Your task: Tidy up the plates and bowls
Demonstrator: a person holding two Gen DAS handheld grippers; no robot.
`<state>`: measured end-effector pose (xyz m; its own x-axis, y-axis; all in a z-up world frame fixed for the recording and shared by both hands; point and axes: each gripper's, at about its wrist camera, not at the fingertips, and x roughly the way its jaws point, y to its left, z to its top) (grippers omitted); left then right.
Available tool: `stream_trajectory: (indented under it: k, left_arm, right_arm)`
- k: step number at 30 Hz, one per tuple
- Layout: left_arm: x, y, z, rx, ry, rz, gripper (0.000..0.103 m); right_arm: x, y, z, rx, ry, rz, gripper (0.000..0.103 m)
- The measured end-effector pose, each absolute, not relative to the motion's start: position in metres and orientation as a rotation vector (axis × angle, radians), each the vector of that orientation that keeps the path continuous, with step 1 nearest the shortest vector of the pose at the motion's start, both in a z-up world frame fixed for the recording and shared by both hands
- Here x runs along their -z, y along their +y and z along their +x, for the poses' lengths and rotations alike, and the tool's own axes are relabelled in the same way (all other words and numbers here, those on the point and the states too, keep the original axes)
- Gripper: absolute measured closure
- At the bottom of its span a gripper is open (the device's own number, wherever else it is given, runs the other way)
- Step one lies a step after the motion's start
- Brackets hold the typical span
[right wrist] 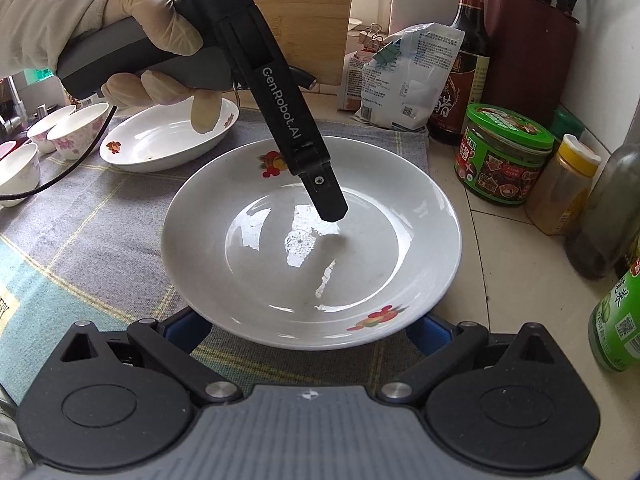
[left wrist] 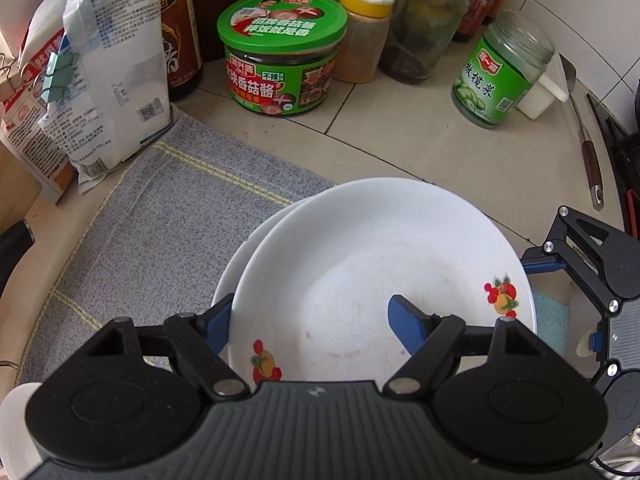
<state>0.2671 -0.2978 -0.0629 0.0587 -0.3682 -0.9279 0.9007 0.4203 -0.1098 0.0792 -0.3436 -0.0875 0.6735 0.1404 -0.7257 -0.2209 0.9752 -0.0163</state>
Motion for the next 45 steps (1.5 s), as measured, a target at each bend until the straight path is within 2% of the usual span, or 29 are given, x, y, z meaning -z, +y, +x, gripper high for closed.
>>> stream_trajectory:
  k: [5, 10, 45]
  left_arm:
    - [0.064, -0.299, 0.268, 1.053, 1.164, 0.586, 0.013]
    - [0.067, -0.301, 0.267, 1.052, 1.199, 0.599, 0.009]
    - [0.055, -0.285, 0.266, 1.017, 1.196, 0.525, 0.011]
  right_arm:
    - [0.087, -0.343, 0.079, -0.202, 0.809, -0.116, 0.0]
    - [0.087, -0.343, 0.079, -0.199, 0.807, -0.11, 0.0]
    - [0.089, -0.343, 0.08, -0.197, 0.813, -0.11, 0.0]
